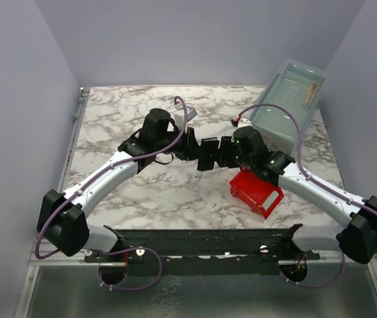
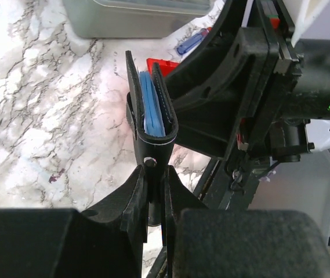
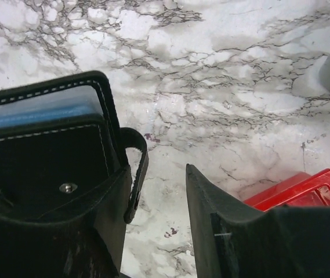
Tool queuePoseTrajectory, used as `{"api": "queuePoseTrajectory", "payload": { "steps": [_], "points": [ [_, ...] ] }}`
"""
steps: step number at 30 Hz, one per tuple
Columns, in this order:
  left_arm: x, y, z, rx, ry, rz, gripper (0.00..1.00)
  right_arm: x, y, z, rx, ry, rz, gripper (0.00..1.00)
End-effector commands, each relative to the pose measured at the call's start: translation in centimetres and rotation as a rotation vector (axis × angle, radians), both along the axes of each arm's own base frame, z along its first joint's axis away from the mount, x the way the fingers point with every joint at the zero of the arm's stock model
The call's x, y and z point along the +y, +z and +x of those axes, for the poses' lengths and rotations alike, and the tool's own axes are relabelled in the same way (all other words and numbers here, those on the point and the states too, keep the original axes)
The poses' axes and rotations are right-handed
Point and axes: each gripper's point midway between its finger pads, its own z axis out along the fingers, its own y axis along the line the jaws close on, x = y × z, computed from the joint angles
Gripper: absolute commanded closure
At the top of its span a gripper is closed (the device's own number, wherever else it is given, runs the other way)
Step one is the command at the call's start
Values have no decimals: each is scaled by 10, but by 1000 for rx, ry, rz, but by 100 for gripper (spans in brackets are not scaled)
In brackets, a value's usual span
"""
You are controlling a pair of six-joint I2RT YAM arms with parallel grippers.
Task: Put the credit cards into the card holder
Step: Open the card holder at the center of the board.
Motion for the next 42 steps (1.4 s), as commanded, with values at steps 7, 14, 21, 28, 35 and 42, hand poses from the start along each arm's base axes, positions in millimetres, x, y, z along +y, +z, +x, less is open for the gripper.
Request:
{"api": "queuePoseTrajectory", "payload": {
  "steps": [7, 14, 21, 28, 35, 42],
  "points": [
    [-11, 10, -21, -36, -114, -43, 100, -9, 15, 3, -64, -13, -2, 79],
    [2, -43, -10, 184, 71, 81, 100, 6, 14, -27, -71, 212, 36, 99],
    [18, -121, -9, 457, 224, 218, 100, 40, -37, -63, 171, 403, 121, 100],
    [59, -182, -6, 677, 376, 310, 90, 57, -55, -70, 296, 399, 196, 99],
    [63, -194, -13, 711, 365, 332, 47, 69, -83, -88, 390, 418, 232, 99],
    [70, -170, -17, 647, 369, 320, 12, 70, -86, -86, 413, 359, 266, 100]
  ]
}}
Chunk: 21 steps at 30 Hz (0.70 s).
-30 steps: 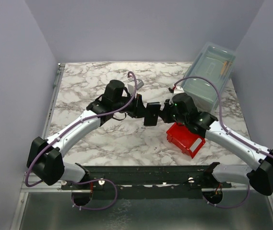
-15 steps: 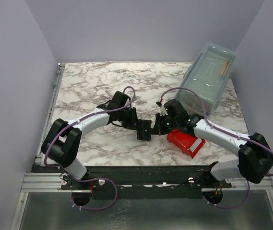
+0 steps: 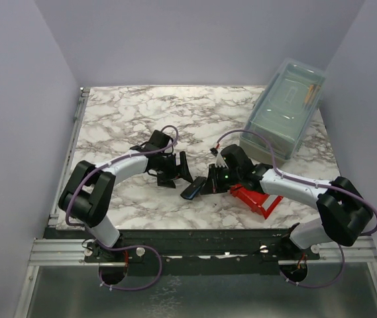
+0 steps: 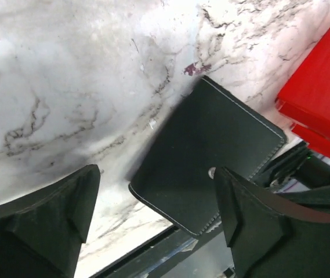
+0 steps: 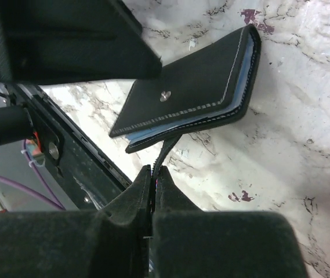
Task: Put the credit cards into the card holder
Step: Open the card holder at the center of the board.
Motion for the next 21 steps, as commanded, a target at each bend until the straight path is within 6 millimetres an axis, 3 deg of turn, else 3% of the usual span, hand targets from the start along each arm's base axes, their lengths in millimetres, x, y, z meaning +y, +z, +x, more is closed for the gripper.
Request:
{"api": "queuePoseTrajectory", "payload": {
  "steps": [1, 7, 9, 12, 19, 21],
  "points": [
    [7, 21, -2, -66, -9, 5, 3, 13, 9, 1, 20, -10, 74, 100],
    [-3, 42, -4, -140, -98, -15, 1, 10, 12, 9, 1, -52, 49, 100],
    [-4, 39, -8, -143, -122, 14, 1, 12, 13, 9, 3, -42, 52, 99],
    [-4, 27, -12, -118, -135, 47, 10, 13, 9, 13, -1, -50, 43, 100],
    [-8, 28, -14, -139, -169, 51, 8, 16, 4, 13, 22, -28, 25, 100],
    [-4, 23, -9, -146, -160, 90, 11, 16, 3, 14, 8, -24, 26, 100]
  ]
}}
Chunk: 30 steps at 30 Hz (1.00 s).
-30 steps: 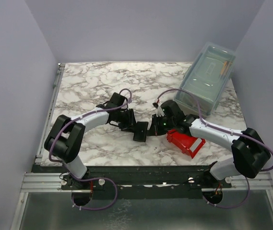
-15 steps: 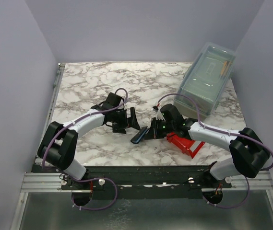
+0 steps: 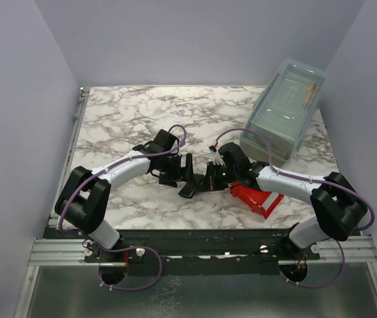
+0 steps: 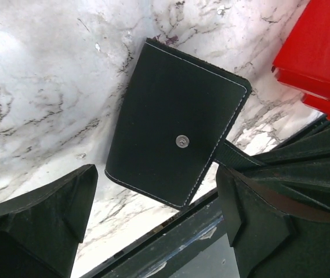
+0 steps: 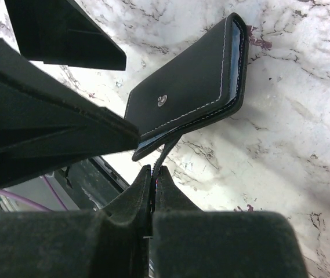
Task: Put the credit cards into the card holder
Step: Open the card holder at the center of the board.
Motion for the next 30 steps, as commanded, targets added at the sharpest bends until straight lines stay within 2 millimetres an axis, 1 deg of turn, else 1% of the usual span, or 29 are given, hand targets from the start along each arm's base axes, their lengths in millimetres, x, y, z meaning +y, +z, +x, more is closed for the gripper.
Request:
{"api": "queuePoseTrajectory", "payload": {
  "steps": [1, 2, 3, 5, 7, 10, 13, 23, 27, 30],
  "points": [
    [9, -4, 13, -56, 8, 92, 16, 4, 4, 8, -37, 4, -3, 100],
    [13, -7, 16, -62, 19, 121, 20, 3, 4, 9, -34, 7, -20, 100],
    [16, -8, 18, -63, 26, 140, 21, 0, 2, 9, -28, 7, -42, 100],
    [17, -10, 19, -61, 32, 151, 21, -2, 1, 6, -18, 13, -52, 100],
    [15, -11, 17, -47, 25, 141, 15, -2, 2, 3, -19, 15, -42, 100],
    [6, -3, 11, -34, 0, 83, 6, -3, 5, 2, -23, 11, -29, 100],
    [6, 4, 10, -55, 4, 65, 1, -3, 7, 1, -27, 7, -18, 100],
    [-3, 8, -1, -46, -27, 38, 1, -5, 9, 2, -43, -2, -14, 100],
    [-2, -1, 2, -44, -19, 73, 1, -4, 11, 2, -48, -4, -1, 99],
    [1, -5, 6, -51, -5, 99, 7, -4, 12, 2, -48, -1, 0, 99]
  ]
}}
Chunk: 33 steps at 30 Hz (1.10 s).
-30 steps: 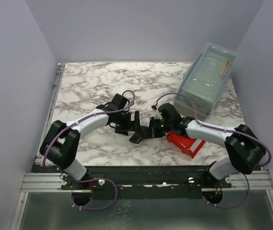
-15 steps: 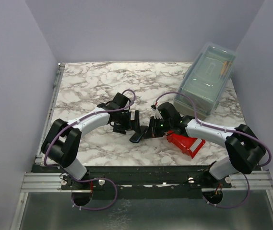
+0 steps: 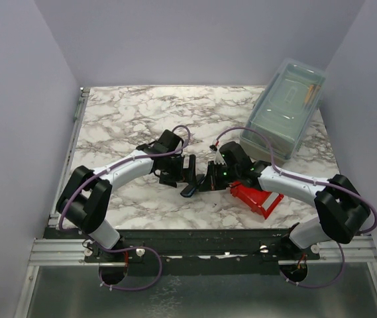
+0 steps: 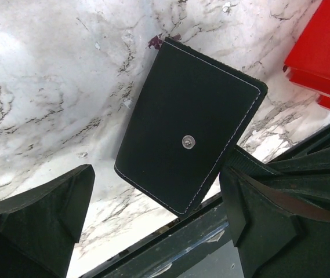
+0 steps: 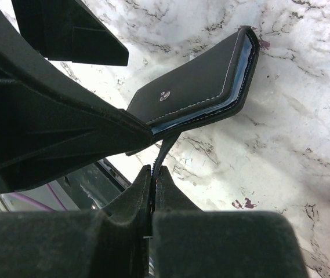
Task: Put the credit cards into the card holder
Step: Open the card holder at the center of the board.
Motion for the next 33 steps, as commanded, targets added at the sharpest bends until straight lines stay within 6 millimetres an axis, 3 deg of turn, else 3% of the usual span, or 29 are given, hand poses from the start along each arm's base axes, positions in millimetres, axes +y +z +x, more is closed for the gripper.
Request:
{"api": "queuePoseTrajectory", "payload": {
  "steps": [1, 5, 11, 15, 26, 30, 33],
  "points": [
    [3, -2, 8, -32, 16, 38, 10, 0, 5, 2, -27, -7, 10, 100],
    [8, 2, 13, -62, 37, 58, 24, -4, 0, 0, -26, 4, -10, 100],
    [14, 5, 13, -61, 57, 66, 28, -8, -7, -6, -23, 40, -37, 100],
    [19, 8, 17, -79, 81, 75, 36, -13, -13, -7, -21, 52, -70, 100],
    [24, 13, 18, -88, 100, 57, 69, -17, -34, 18, -47, 43, -223, 99],
    [24, 14, 14, -87, 105, 41, 71, -14, -35, 32, -69, 24, -251, 98],
    [25, 13, 11, -79, 109, 37, 61, -10, -36, 41, -74, 14, -271, 94]
  ]
}}
